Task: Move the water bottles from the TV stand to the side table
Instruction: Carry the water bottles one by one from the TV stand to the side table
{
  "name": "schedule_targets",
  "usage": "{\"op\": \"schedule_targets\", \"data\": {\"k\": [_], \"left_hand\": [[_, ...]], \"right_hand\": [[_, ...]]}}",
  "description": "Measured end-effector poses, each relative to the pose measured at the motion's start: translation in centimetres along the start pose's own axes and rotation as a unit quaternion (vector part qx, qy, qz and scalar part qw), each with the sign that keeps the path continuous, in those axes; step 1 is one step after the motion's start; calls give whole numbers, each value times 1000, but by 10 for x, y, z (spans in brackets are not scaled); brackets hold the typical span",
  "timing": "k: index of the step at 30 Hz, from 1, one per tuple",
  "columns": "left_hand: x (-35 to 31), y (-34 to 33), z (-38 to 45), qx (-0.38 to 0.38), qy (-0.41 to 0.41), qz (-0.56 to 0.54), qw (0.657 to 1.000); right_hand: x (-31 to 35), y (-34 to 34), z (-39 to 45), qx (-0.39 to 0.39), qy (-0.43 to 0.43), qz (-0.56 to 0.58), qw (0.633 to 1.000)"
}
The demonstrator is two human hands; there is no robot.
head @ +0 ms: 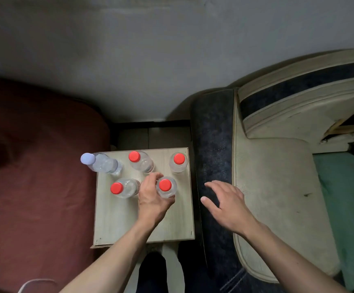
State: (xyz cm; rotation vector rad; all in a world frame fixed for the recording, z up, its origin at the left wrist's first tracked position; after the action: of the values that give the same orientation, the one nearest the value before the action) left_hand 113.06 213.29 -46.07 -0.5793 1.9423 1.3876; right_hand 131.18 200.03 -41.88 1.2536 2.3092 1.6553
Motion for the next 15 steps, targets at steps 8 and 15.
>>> {"op": "schedule_targets", "data": {"k": [8,15], "left_hand": [[19,-15,12,-5,31,-4,999],[21,-8,9,13,38,-5,999]], "right_hand": [[-2,-7,8,20,-21,16,999],[14,-5,8,19,-25,17,999]]}}
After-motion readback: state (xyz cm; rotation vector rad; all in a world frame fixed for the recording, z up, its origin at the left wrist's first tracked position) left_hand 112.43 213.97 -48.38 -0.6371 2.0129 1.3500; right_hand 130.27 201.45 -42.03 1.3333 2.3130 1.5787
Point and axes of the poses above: each hand's wrist, its own z-axis towards the middle knuckle, its own y-axis out of the back of the hand, x = y × z, the point moved 1 cm from there along z, towards the middle knuckle, and after that the axes turned 9 degrees about -x, right-handed, at the moved point
